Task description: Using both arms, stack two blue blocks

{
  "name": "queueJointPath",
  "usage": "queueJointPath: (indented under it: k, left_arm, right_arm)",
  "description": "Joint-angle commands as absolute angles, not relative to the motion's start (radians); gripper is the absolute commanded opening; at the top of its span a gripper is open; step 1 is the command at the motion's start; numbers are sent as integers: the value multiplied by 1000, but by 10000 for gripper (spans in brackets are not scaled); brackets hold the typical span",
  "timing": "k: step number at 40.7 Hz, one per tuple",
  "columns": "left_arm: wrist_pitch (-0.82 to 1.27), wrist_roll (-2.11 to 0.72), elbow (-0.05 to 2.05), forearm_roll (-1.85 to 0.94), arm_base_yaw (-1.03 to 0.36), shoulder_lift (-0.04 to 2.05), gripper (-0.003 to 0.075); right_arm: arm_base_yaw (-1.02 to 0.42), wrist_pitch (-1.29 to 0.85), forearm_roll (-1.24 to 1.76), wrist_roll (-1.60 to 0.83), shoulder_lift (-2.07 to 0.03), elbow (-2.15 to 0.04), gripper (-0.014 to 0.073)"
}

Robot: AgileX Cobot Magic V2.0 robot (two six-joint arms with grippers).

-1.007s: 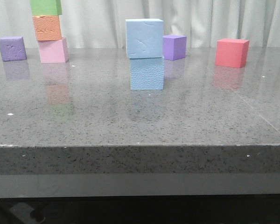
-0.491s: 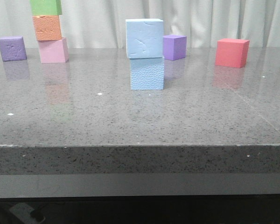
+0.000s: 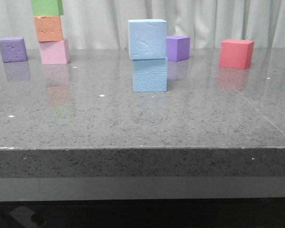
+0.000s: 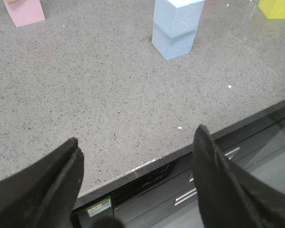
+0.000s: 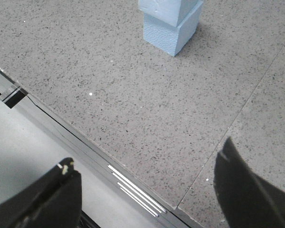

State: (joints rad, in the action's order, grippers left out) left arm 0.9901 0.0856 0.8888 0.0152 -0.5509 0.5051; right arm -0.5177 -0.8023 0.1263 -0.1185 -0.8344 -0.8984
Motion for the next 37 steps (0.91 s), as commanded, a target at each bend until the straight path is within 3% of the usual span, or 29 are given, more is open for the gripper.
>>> queueJointPath:
  k: [1,8,11,17,21,25,37]
  left_arm:
    - [887,98,880,16,-555,486,472]
    - [876,98,865,16,-555,487,470]
    - [869,98,865,23,-555,487,437]
    - [865,98,865,65,-555,487,256]
    - [854,98,865,82,-555,487,111]
    - [835,96,865,82,-555,487,-5]
    - [823,67,865,80,-555,487,-20]
  right_arm:
    - [-518,-756,133,-128,-827,-924,584]
    - [-518,-756,133,-128,-827,-924,580]
    - [-518,-756,133,-128,-827,-924,528]
    - [-518,-756,133,-128,-827,-924,255]
    - [-518,-757,133,-128,-827,-924,24]
    - [-518,-757,133,-128,-827,-924,-127]
    - [-518,-755,133,-128,-827,-924,-119]
